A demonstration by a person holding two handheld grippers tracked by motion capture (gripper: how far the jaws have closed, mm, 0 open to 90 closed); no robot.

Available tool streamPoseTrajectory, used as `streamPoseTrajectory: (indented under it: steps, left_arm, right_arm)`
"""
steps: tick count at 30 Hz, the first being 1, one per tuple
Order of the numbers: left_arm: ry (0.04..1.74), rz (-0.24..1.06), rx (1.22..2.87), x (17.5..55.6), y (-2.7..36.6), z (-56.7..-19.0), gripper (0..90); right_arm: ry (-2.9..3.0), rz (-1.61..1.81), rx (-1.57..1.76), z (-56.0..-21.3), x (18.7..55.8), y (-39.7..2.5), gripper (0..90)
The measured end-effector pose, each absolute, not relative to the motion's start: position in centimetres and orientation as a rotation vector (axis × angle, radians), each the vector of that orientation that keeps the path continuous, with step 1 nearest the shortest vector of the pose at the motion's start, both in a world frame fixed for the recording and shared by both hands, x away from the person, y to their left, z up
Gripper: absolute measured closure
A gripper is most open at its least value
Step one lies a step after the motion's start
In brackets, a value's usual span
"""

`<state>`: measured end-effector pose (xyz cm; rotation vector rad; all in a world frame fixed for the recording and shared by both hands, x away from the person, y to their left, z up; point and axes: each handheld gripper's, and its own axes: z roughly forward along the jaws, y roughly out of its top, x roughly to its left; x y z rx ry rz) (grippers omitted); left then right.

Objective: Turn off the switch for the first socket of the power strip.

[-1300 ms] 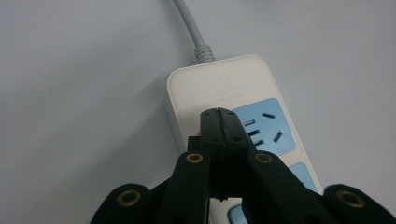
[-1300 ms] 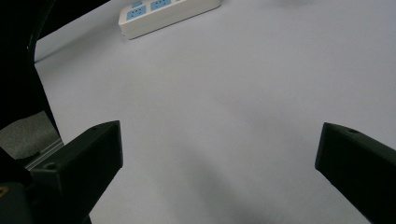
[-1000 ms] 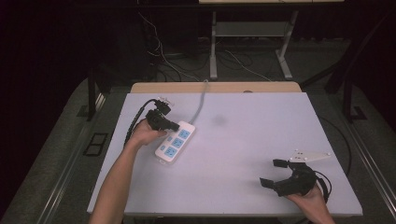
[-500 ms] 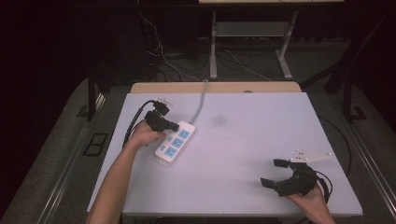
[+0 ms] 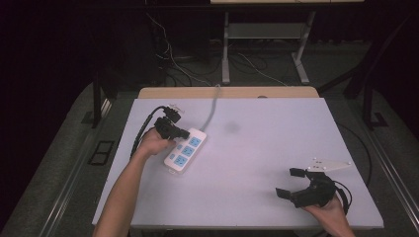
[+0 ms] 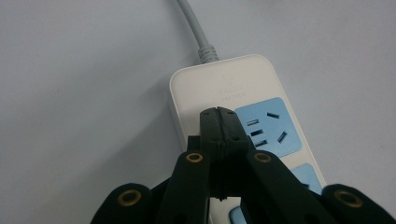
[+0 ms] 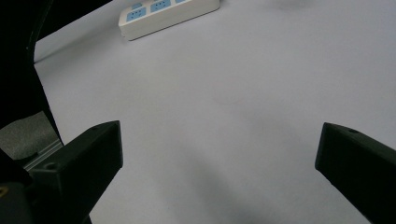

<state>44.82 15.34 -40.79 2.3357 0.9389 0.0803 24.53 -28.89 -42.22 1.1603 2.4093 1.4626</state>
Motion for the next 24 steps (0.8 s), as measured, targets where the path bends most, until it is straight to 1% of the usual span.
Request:
streamPoseTrajectory:
  steps: [4, 5, 9, 13, 24]
  left_arm:
    - [0.944, 0.085, 2.328, 44.8, 15.4, -40.8, 90.0]
    - [0.941, 0.075, 2.297, 44.7, 15.5, -40.5, 90.0]
    - [0.933, 0.072, 2.278, 44.6, 15.7, -40.0, 90.0]
    - [0.939, 0.092, 2.222, 44.6, 16.4, -39.3, 89.9]
    - [0.970, 0.149, 2.174, 43.9, 18.4, -37.8, 89.9]
  right_arm:
    - [2.407, 1.463, 1.161, -42.2, 24.6, -28.9, 0.6]
    - [2.408, 1.463, 1.162, -42.2, 24.6, -28.9, 0.6]
    - [2.409, 1.458, 1.162, -42.3, 24.6, -28.9, 0.6]
    - [2.409, 1.457, 1.164, -42.3, 24.6, -28.9, 0.6]
    - [2.405, 1.459, 1.168, -42.3, 24.7, -29.0, 0.6]
